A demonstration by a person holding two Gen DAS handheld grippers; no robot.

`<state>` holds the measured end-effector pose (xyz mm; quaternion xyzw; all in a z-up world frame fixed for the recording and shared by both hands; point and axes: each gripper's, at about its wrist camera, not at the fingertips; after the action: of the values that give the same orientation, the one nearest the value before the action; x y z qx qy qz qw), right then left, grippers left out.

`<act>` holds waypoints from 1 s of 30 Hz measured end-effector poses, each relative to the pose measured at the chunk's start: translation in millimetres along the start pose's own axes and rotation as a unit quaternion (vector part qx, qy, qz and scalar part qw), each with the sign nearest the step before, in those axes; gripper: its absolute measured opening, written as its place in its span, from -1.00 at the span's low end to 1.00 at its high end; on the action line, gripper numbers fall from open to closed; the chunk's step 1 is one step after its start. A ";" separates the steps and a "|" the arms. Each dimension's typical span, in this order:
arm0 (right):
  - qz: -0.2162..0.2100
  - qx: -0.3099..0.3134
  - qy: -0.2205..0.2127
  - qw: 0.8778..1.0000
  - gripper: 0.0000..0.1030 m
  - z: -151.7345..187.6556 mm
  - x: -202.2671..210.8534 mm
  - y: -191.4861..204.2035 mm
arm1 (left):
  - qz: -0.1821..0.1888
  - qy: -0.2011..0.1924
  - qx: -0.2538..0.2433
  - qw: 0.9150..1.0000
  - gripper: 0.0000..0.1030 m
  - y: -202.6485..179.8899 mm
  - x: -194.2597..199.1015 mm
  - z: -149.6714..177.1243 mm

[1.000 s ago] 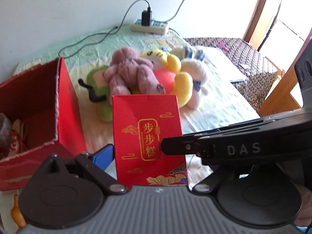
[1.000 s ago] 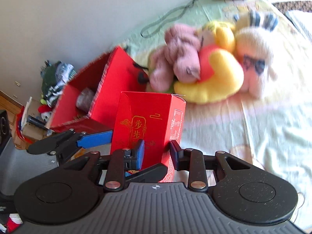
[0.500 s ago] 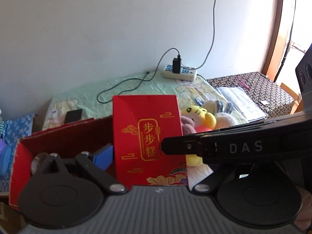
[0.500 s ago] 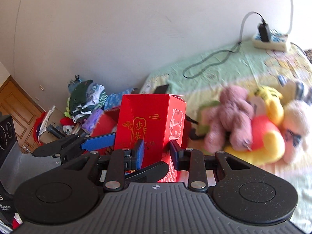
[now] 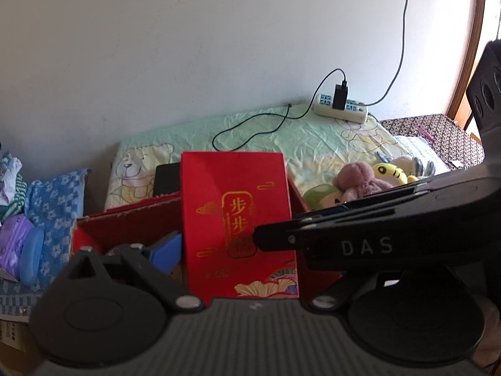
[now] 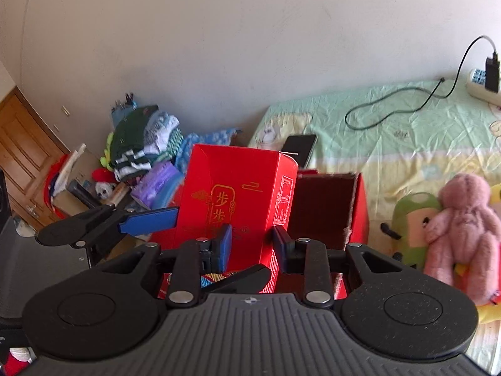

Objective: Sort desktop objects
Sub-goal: 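Lift the red gift box and carry it over the red box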

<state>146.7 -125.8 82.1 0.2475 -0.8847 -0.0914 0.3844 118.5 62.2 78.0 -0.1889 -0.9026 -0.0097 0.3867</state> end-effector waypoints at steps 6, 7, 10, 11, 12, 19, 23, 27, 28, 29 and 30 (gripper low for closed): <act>0.023 -0.020 0.069 0.997 -0.36 1.5 -48.6 0.2 | 0.030 0.062 0.027 0.997 0.84 35.0 -41.0 9.6; 0.029 -0.019 0.079 0.996 -0.36 1.6 -54.4 0.7 | 0.037 0.074 0.034 0.996 0.84 40.3 -47.6 11.2; 0.051 -0.013 0.112 0.992 -0.36 1.5 -67.6 3.6 | 0.055 0.104 0.055 0.992 0.82 51.8 -61.3 16.2; 0.056 -0.011 0.121 0.991 -0.36 1.0 -72.3 3.9 | 0.060 0.114 0.060 0.990 0.82 55.6 -66.6 16.8; 0.061 -0.009 0.131 0.989 -0.36 -0.1 -77.4 3.9 | 0.063 0.122 0.065 0.988 0.81 59.2 -71.1 17.4; 0.086 -0.009 0.197 0.977 -0.37 -0.5 -111.0 0.9 | 0.072 0.177 0.079 0.978 0.70 76.2 -102.4 22.2; 0.090 -0.010 0.217 0.972 -0.36 2.0 -122.4 -0.9 | 0.068 0.203 0.086 0.973 0.65 80.0 -112.3 24.2; 0.087 -0.018 0.225 0.970 -0.31 1.2 -125.0 -5.5 | 0.066 0.214 0.082 0.971 0.64 79.4 -115.2 20.5; 0.085 -0.018 0.226 0.970 -0.29 1.1 -124.2 -6.4 | 0.066 0.220 0.079 0.970 0.64 78.4 -116.5 20.0; 0.084 -0.018 0.226 0.970 -0.26 1.6 -123.7 -6.8 | 0.065 0.222 0.075 0.970 0.64 77.2 -116.9 19.2; 0.084 -0.018 0.227 0.970 -0.26 2.2 -123.3 -6.5 | 0.064 0.224 0.070 0.970 0.64 76.0 -116.8 18.6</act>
<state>219.3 -68.8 0.0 0.1797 -0.7901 -0.0160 0.5858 205.6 96.8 -26.8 -0.2118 -0.7774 0.0359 0.5911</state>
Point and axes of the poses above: each gripper's, at about its wrist camera, not at the fingertips, and x roughly against the way its jaws point, y to its left, z to its underside, and after that the axes turned 10 degrees about x, right-handed
